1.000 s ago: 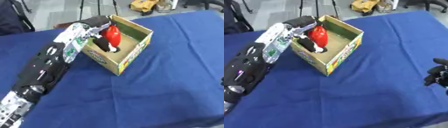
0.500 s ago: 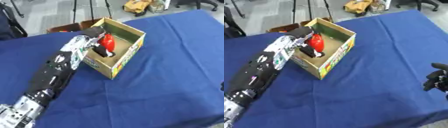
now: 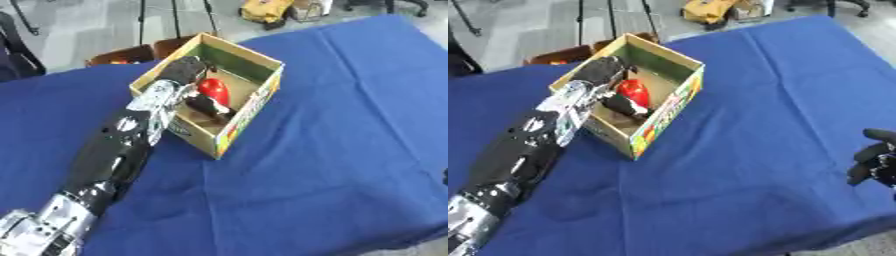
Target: Pick up objects on the table and place them in the box.
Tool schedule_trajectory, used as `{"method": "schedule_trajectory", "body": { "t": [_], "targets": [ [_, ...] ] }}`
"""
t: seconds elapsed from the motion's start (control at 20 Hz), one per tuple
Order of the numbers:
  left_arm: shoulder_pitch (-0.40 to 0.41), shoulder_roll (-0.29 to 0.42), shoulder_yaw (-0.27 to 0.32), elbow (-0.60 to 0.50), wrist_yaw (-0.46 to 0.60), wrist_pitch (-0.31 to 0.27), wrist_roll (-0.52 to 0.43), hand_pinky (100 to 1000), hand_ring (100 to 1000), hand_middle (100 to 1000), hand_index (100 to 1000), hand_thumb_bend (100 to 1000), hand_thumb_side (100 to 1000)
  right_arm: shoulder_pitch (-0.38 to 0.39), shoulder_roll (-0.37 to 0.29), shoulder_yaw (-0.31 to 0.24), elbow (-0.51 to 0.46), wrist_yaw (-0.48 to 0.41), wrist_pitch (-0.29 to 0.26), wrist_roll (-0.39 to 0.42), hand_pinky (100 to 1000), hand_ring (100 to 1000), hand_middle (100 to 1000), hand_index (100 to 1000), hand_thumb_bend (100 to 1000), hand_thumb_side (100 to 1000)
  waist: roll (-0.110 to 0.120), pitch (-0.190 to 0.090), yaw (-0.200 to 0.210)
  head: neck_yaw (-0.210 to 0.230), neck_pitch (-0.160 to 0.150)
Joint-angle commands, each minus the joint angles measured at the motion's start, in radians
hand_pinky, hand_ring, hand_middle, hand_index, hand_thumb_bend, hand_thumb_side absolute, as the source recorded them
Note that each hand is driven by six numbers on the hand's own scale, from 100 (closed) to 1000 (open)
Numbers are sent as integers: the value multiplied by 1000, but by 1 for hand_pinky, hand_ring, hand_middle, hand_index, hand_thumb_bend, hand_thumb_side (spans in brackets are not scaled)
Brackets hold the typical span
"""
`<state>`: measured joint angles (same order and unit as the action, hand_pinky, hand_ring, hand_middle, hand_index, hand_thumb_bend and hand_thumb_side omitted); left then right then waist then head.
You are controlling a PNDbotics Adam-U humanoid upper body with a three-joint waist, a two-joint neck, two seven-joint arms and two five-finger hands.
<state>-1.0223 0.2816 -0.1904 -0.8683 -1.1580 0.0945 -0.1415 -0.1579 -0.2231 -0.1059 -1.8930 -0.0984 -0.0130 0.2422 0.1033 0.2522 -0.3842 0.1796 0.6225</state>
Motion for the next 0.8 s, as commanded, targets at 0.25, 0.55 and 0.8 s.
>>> {"method": "schedule_trajectory", "body": {
  "t": [0.25, 0.55, 0.8],
  "targets": [
    [-13, 21, 34, -22, -26, 38, 71, 736, 552, 701, 807, 1000, 810, -2, -13, -3, -18, 2, -4, 4, 439, 488, 520, 796, 100, 867, -17, -18, 10, -6, -4],
    [-29, 65, 59, -184, 71, -36, 173, 685, 479, 647, 728, 1000, 764, 13, -4, -10, -15, 10, -3, -1, 439, 489, 520, 796, 100, 866, -31, -34, 63, -42, 17],
    [62, 77, 112, -325, 158, -123, 261, 622, 433, 595, 676, 1000, 774, 28, 3, -22, -13, 18, -1, -12, 440, 489, 520, 796, 100, 867, -45, -44, 128, -76, 30]
  ]
}}
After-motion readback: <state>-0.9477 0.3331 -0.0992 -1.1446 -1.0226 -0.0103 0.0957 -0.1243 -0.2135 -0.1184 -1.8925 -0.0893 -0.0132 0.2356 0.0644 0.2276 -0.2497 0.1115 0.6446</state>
